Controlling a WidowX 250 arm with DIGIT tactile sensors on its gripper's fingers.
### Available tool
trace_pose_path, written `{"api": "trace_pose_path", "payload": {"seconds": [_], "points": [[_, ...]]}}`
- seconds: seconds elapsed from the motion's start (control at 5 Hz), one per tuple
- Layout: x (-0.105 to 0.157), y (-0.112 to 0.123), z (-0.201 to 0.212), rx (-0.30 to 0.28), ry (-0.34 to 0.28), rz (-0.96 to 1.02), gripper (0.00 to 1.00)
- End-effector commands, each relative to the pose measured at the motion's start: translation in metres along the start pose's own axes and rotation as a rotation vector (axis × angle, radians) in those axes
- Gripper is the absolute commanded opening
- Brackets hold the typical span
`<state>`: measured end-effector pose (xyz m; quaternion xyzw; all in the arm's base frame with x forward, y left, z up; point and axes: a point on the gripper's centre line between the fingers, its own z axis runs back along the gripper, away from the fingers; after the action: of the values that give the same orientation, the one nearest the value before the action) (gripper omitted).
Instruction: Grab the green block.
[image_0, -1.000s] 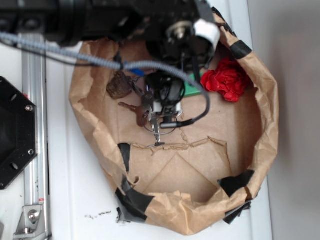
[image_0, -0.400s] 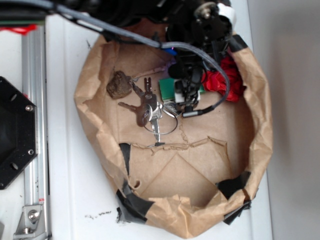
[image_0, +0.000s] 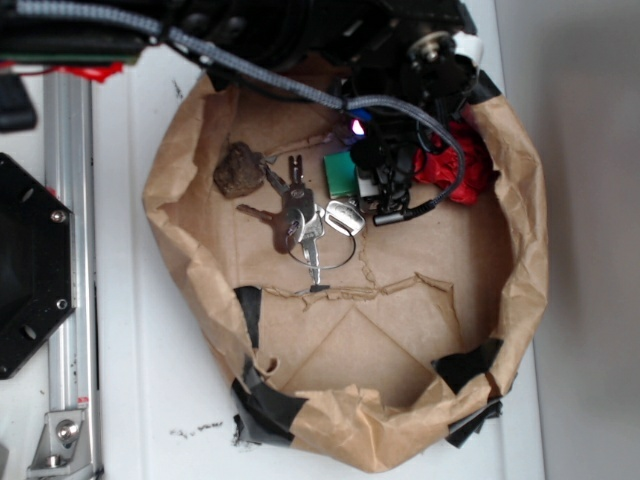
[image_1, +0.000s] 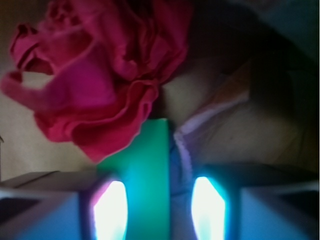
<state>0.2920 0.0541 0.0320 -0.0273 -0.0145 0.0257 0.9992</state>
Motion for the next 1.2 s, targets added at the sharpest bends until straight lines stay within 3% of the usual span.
{"api": "trace_pose_path", "payload": {"seconds": [0.0,0.2,0.4,0.6,1.0], "points": [[-0.004,0.006,-0.005,-0.002,0.004,0.004,0.00],[-0.005,0.003,-0.002,0.008,0.011,0.002,0.00],[-0.009,-0.001,0.015,0.006,-0.024,-0.018,0.83],[-0.008,-0.005,0.024,-0.018,-0.075,-0.003,1.00],[-0.001,-0.013,0.021,-0.011,-0.094,-0.011,1.00]]}}
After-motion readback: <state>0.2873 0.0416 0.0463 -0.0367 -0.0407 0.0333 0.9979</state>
